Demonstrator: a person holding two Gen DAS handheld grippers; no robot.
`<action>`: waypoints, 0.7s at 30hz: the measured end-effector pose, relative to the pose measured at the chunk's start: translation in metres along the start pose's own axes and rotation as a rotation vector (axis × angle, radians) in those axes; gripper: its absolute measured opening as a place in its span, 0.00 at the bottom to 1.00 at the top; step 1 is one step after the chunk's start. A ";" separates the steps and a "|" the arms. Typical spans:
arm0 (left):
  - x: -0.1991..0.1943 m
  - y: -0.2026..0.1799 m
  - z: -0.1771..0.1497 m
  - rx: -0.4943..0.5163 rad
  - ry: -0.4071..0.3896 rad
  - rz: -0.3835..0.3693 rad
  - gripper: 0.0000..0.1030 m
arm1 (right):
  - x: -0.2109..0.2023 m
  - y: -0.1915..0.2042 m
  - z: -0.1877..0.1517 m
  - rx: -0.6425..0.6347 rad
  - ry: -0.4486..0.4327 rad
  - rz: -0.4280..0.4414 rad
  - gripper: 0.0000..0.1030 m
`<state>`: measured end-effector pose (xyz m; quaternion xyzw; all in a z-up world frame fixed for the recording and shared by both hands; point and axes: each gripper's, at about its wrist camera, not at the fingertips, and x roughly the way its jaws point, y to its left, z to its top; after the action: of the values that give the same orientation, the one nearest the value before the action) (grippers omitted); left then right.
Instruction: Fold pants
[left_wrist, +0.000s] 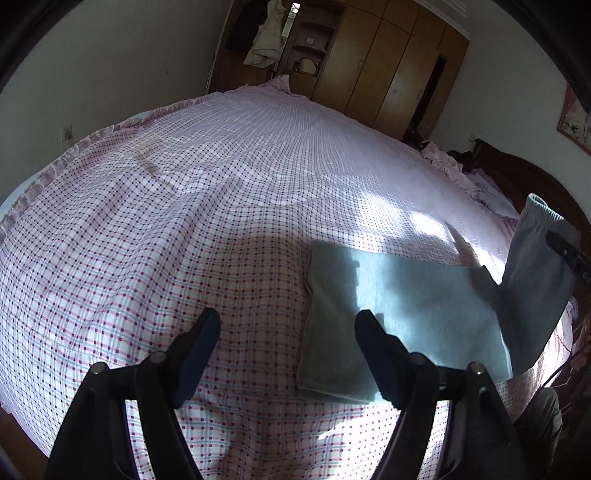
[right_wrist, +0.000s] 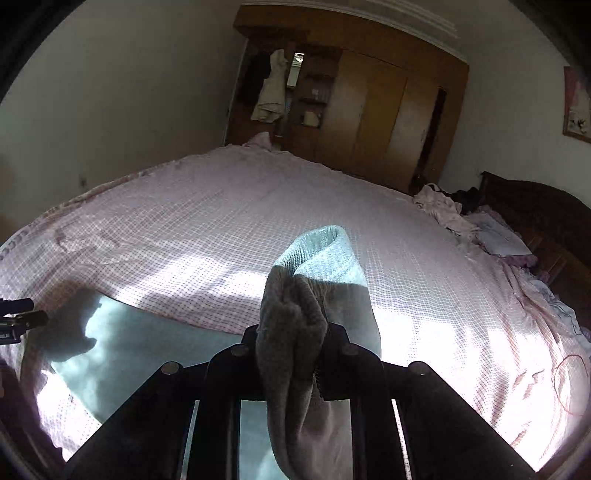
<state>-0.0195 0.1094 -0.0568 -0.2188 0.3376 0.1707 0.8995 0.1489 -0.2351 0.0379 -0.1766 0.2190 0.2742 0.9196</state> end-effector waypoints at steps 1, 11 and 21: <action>0.000 0.001 -0.001 -0.006 0.000 -0.004 0.77 | 0.000 0.007 0.001 -0.003 -0.006 0.010 0.08; 0.001 0.000 -0.005 -0.023 0.017 0.027 0.77 | -0.001 0.085 0.009 -0.076 -0.056 0.096 0.08; -0.009 0.024 -0.010 -0.123 -0.002 0.077 0.77 | 0.031 0.214 -0.019 -0.315 -0.041 0.190 0.08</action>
<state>-0.0421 0.1233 -0.0644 -0.2604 0.3339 0.2256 0.8774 0.0416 -0.0618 -0.0370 -0.2914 0.1701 0.3941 0.8549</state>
